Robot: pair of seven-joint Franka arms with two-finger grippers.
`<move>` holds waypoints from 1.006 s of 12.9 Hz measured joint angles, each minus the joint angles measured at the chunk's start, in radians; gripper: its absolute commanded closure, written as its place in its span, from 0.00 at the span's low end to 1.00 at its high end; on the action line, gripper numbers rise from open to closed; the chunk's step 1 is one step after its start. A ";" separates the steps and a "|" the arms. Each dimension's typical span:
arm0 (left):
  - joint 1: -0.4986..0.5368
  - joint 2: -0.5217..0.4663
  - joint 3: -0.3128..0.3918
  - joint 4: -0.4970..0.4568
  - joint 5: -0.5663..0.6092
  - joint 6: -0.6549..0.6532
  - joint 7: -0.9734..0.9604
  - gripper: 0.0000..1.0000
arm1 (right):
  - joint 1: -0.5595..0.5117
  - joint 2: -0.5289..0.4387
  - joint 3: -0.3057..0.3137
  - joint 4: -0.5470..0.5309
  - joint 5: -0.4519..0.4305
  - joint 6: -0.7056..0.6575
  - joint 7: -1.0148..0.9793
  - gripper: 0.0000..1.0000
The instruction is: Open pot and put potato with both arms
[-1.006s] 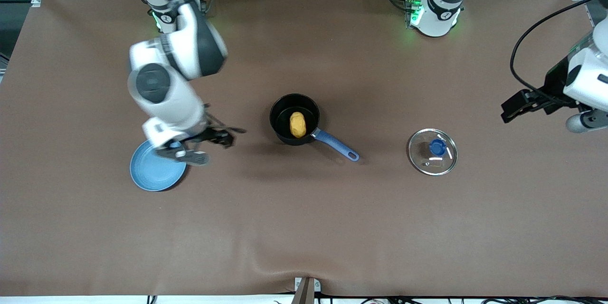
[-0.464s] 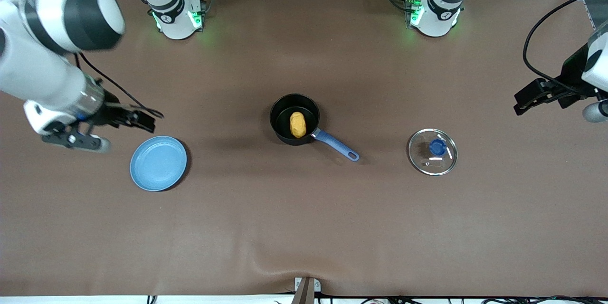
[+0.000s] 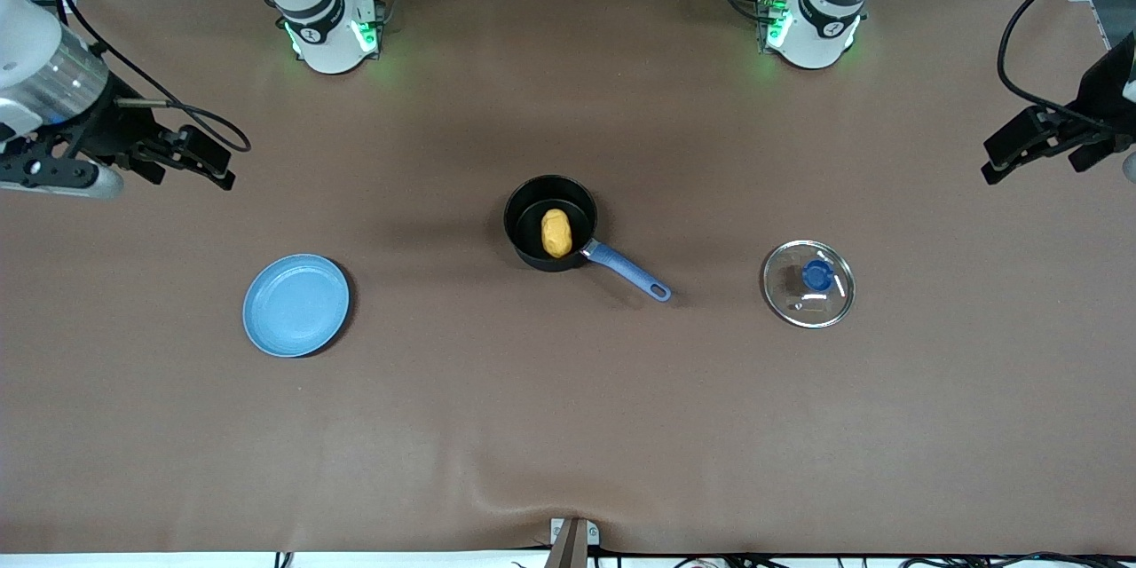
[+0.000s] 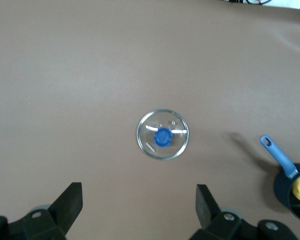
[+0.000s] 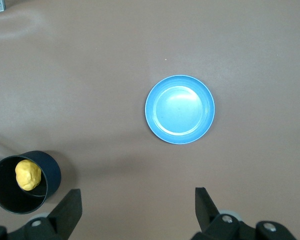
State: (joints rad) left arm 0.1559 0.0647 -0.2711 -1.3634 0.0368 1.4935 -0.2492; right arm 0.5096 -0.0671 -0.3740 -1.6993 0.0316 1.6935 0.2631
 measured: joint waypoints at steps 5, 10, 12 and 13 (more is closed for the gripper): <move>-0.157 -0.036 0.157 -0.034 -0.023 -0.028 0.026 0.00 | -0.016 0.001 0.002 0.000 -0.008 0.014 0.003 0.00; -0.243 -0.066 0.217 -0.066 -0.023 -0.032 0.027 0.00 | -0.375 0.001 0.306 0.000 -0.008 0.022 0.000 0.00; -0.255 -0.073 0.228 -0.074 -0.023 -0.034 0.027 0.00 | -0.453 0.001 0.382 0.000 -0.008 0.022 0.000 0.00; -0.262 -0.079 0.237 -0.081 -0.023 -0.034 0.027 0.00 | -0.462 0.001 0.392 0.000 -0.008 0.022 0.000 0.00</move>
State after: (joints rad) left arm -0.1064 -0.0140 -0.0345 -1.4439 0.0140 1.4594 -0.2227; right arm 0.0476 -0.0661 0.0178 -1.6993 0.0234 1.7159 0.2630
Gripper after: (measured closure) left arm 0.000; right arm 0.000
